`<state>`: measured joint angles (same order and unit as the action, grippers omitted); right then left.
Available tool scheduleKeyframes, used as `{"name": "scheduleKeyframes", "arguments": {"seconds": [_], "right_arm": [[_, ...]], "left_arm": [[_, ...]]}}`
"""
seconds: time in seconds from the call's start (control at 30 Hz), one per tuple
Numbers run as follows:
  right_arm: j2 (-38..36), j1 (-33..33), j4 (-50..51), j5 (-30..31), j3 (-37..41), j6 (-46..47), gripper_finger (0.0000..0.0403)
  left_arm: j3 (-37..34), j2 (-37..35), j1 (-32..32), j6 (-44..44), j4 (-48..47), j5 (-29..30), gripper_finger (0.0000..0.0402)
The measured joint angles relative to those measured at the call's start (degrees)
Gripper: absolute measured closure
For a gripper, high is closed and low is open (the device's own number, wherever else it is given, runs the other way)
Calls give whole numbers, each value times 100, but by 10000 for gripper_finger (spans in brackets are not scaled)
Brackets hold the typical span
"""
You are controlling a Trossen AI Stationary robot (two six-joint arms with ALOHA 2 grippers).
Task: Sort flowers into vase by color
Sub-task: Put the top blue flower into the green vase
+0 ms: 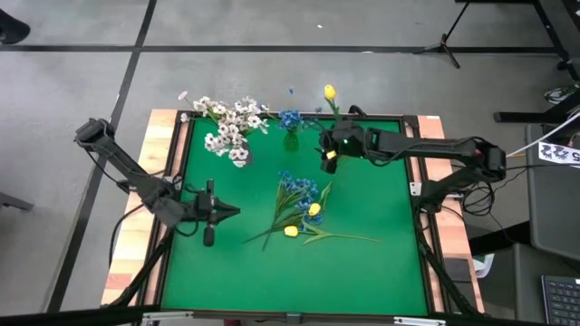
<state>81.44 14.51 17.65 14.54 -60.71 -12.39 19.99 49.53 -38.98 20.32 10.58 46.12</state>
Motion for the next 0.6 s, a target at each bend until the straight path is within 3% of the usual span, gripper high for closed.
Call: {"name": "scheduleKeyframes", "arguments": {"seconds": [0.37, 0.47, 0.6], "right_arm": [[-541, -934, 1010, 1046, 0, 612, 173], [-550, -1142, 1063, 1242, 0, 667, 173], [-550, -1345, 1111, 1360, 0, 680, 173]], "left_arm": [[8, 1653, 549, 1830, 308, 167, 386], [122, 2050, 603, 1685, 562, 81, 386], [288, 2472, 645, 871, 1129, -578, 386]]}}
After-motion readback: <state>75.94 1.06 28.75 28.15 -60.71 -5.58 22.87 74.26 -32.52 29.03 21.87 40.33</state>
